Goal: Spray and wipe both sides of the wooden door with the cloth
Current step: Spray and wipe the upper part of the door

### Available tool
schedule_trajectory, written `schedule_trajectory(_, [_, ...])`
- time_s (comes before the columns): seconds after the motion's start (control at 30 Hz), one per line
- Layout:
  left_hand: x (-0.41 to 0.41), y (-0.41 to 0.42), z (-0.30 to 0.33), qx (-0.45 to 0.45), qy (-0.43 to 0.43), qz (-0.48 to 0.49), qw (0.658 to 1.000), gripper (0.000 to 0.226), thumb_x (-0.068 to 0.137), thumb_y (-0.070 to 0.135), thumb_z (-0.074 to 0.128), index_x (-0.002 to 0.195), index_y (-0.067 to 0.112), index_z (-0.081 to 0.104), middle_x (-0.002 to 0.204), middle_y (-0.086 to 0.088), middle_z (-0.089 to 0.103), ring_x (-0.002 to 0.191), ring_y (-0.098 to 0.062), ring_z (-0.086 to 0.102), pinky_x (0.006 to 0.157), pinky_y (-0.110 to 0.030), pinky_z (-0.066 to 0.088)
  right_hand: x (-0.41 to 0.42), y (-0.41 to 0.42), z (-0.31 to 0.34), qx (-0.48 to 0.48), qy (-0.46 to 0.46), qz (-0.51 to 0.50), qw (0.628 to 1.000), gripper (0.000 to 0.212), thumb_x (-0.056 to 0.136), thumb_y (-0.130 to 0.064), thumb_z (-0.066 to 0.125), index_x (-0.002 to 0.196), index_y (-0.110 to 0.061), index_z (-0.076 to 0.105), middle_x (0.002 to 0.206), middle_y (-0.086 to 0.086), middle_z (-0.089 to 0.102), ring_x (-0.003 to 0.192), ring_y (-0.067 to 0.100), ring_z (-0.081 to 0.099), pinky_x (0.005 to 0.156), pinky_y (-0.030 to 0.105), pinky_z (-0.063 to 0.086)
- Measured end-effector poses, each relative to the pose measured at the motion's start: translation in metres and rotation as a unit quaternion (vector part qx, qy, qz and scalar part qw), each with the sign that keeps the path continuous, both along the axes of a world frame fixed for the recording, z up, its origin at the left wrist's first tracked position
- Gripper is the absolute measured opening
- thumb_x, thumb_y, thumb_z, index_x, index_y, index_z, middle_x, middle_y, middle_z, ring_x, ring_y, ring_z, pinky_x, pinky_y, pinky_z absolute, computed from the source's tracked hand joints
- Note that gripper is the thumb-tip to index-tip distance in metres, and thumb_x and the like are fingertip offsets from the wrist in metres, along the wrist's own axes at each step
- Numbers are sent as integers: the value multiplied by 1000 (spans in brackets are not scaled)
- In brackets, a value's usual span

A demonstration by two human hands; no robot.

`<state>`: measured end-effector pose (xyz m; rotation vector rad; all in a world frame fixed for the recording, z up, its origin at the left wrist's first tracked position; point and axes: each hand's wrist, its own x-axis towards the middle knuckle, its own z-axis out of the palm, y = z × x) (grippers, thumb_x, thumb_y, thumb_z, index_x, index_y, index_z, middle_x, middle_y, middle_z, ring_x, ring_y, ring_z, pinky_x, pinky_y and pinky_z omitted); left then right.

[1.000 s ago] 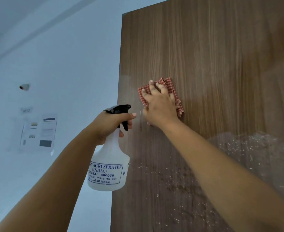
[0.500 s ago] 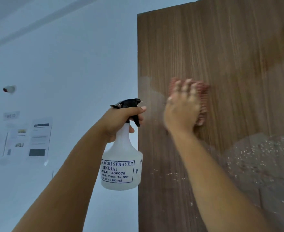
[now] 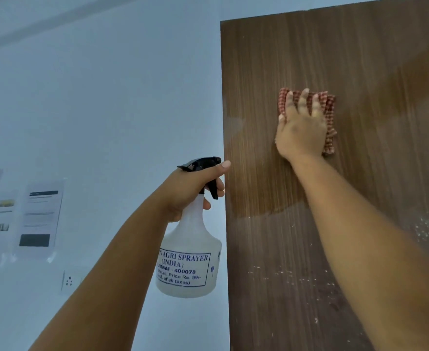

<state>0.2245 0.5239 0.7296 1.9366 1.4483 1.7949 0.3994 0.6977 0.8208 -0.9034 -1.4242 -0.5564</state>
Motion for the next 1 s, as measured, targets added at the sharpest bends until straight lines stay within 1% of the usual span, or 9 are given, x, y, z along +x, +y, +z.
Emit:
schedule_trajectory(0.07, [-3,0,0,0,-8,-9,1000,38,91,47,64,85,9,69,82,-8,70,56,-8,61,50,-20,48,-27,-10,-13,30,-32,-13,999,56,104,-32,30,157,-17,18,164,9,14,150,31,14,119,48,23])
schedule_trajectory(0.17, [-7,5,1,-1,-1,-17,1000,38,90,48,65,87,10,69,83,-9,70,65,-12,63,52,-23,49,-61,-25,-47,123,-255,-31,959,56,100,-30,29,154,-15,30,159,11,29,147,31,28,114,48,33])
schedule_trajectory(0.27, [-3,12,1,-8,4,-18,1000,42,89,49,67,100,9,71,84,-10,70,74,-15,65,54,-25,50,-48,-30,-32,130,-396,-39,908,63,97,-43,15,153,-20,31,160,3,27,149,25,21,121,45,22])
schedule_trajectory(0.43, [5,21,0,-2,4,-23,1000,44,86,51,69,97,8,71,82,-7,72,78,-16,68,55,-24,50,-39,-26,35,111,-348,-38,930,54,106,-41,24,157,-31,12,165,-7,7,152,18,4,123,37,1])
schedule_trajectory(0.6, [5,9,2,9,-2,-22,1000,44,88,50,67,95,7,71,82,-9,72,73,-15,66,54,-24,50,-65,-38,46,77,-249,-37,965,55,105,-35,24,158,-26,11,166,0,9,152,24,5,123,44,9])
schedule_trajectory(0.7, [-1,-1,2,23,-14,-47,999,37,90,45,66,92,8,69,81,-11,69,62,-12,62,49,-22,48,-78,-45,-10,153,-357,-68,919,50,97,-25,35,146,-13,42,154,11,39,145,32,27,118,50,23])
schedule_trajectory(0.8, [-12,-7,2,28,0,-54,998,32,92,42,64,94,11,71,79,-12,67,66,-16,59,49,-22,48,-63,-39,-76,165,-444,25,881,39,94,-27,39,122,-14,64,137,3,58,134,26,44,109,47,39])
schedule_trajectory(0.9, [-17,-11,9,22,16,-45,999,34,91,43,65,97,10,69,80,-9,67,71,-14,63,50,-23,48,-46,-38,-57,196,-480,-12,855,47,101,-36,34,142,-21,51,149,-4,48,144,20,35,117,45,31])
schedule_trajectory(1.0, [-15,-14,20,19,12,-25,999,34,89,45,67,93,11,68,79,-5,69,67,-10,65,51,-22,49,-42,-49,20,179,-389,-70,901,51,106,-34,31,155,-23,26,161,2,26,150,22,20,121,38,7])
